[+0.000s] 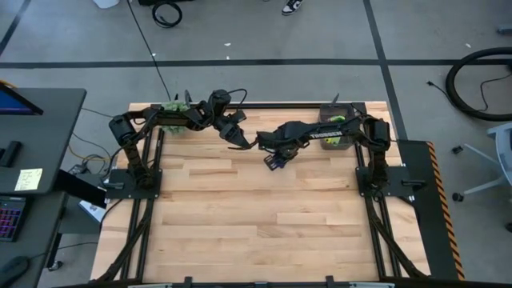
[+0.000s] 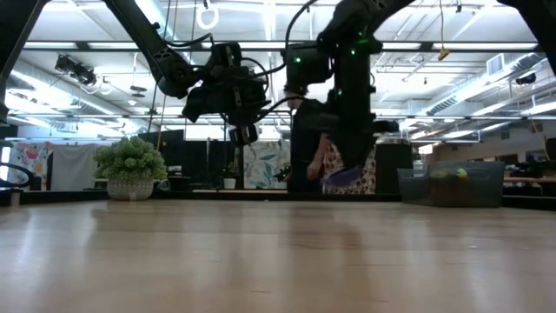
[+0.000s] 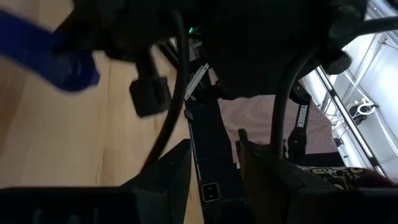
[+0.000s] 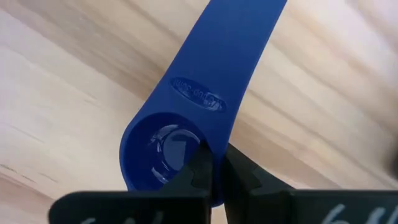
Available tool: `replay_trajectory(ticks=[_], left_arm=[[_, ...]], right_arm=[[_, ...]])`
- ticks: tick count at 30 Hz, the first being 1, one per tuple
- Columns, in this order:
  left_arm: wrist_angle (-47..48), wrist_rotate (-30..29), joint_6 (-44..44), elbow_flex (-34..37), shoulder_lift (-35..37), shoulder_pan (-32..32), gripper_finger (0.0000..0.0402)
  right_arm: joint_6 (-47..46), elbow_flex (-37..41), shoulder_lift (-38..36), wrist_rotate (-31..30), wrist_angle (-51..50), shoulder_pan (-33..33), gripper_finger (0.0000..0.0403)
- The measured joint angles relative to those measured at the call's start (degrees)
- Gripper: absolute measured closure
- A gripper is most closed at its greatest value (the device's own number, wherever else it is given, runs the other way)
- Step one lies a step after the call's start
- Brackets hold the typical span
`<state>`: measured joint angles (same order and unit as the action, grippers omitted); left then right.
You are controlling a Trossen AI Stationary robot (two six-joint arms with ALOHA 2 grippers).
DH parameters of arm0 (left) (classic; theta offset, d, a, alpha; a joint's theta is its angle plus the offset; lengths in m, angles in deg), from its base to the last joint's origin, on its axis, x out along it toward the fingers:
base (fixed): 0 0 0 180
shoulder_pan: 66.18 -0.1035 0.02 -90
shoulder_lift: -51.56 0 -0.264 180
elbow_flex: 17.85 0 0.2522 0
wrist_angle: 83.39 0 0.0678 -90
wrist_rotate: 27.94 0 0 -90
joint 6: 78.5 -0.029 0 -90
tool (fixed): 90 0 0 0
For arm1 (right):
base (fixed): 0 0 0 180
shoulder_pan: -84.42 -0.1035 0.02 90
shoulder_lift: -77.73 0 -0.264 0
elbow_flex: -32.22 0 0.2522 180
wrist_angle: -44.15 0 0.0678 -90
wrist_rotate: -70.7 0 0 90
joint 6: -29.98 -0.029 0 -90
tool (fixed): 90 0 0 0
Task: Nest measuring cups in basket
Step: Stack the purple measuring cup on top of the green measuring cup in the black bin
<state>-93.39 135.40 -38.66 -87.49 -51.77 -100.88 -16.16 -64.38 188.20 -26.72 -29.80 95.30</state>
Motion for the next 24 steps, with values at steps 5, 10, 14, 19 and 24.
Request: replay_trajectory(ticks=[5,10,14,19,24], left_arm=[[-0.07,0.01,0.79,0.00,0.00,-0.18,0.0260],[-0.38,1.15,0.88,-0.01,0.00,-1.75,0.0260],[-0.36,2.36,1.04,-0.07,0.02,-3.56,0.0260],[-0.94,2.50,1.19,-0.07,0.04,-5.33,0.0260],[-3.73,2.51,3.79,-0.07,0.04,-6.28,0.0260]], right_arm=[[-3.04,-4.97,-0.42,-2.78,-13.46,0.42,0.0387],[-7.36,-6.78,-4.86,-7.00,-22.39,0.40,0.0387],[-13.41,-6.85,-11.35,-11.45,-28.26,0.40,0.0387],[-19.79,-6.67,-19.45,-17.56,-29.75,0.39,0.0387],[-26.49,-6.63,-24.12,-18.74,-29.87,2.63,0.0387]])
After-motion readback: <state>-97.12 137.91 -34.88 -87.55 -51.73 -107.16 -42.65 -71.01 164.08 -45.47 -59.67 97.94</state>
